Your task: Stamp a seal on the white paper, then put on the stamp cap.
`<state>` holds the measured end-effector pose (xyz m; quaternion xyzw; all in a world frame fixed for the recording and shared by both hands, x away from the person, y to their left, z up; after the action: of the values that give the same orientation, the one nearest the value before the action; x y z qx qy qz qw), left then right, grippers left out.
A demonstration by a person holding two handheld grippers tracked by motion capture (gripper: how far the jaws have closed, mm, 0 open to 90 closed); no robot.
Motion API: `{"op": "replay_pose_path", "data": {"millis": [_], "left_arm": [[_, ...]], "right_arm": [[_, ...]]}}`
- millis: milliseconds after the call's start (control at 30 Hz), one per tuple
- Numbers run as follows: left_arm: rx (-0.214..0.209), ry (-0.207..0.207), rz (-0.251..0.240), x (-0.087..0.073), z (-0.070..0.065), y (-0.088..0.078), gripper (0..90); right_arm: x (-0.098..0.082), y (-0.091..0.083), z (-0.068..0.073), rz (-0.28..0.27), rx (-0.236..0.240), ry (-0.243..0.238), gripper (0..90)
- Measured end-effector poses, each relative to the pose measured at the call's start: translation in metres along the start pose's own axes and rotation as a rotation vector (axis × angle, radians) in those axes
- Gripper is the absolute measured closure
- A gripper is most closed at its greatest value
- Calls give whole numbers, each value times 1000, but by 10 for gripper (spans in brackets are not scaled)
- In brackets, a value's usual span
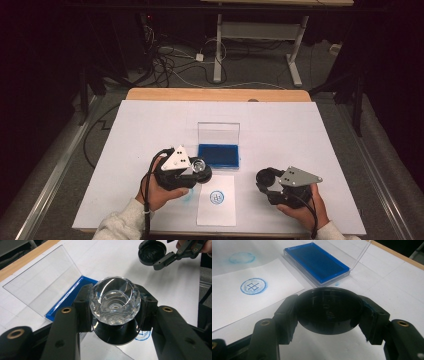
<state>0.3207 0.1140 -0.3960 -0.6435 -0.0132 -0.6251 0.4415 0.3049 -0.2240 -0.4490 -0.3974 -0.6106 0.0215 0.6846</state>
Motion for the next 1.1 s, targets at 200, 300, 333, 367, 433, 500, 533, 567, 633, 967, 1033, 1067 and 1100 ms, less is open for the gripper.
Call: {"op": "replay_pose_path", "data": {"millis": [200, 300, 333, 367, 433, 500, 533, 567, 633, 967, 1033, 1067, 1100], "left_arm": [[7, 8, 2, 1, -1, 0, 543], [9, 5, -7, 1, 1, -2, 543], [12, 4, -7, 1, 2, -3, 543], [17, -1, -8, 0, 3, -4, 543], [20, -14, -9, -1, 5, -6, 543], [29, -22, -13, -2, 7, -8, 544], [27, -29, -19, -2, 7, -9, 543], [29, -26, -19, -1, 7, -9, 543], [32, -18, -22, 0, 7, -10, 543], [41, -17, -51, 4, 8, -13, 544], [42, -16, -56, 6, 9, -13, 543], [40, -17, -58, 6, 9, -13, 543], [41, -17, -59, 7, 9, -12, 543]], "right_arm": [[0, 1, 0, 0, 0, 0, 381], [0, 1, 1, 3, 3, -2, 381], [0, 2, 0, 3, 3, -2, 381], [0, 2, 0, 3, 5, -2, 381], [0, 2, 0, 3, 6, -3, 381], [2, 2, 0, -3, 12, -7, 381], [3, 3, 1, -3, 15, -8, 381], [3, 3, 2, -3, 16, -8, 381], [4, 4, 2, -8, 22, -14, 381], [17, 11, 7, -28, 43, -32, 381], [23, 14, 9, -39, 54, -34, 381], [26, 16, 10, -43, 58, -40, 381], [29, 18, 11, -45, 63, -41, 381]]}}
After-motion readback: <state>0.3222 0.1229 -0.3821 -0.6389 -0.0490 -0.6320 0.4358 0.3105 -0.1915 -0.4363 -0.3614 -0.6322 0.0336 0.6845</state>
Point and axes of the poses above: each handheld gripper's, and its own axes: y roughly forward along the jaws, x roughly out of its top, z roughly to its left, the point moved 1 cm from there along y, roughly forward along the jaws, and after that the axes turned 11 degrees about x, right-handed, at the moved point
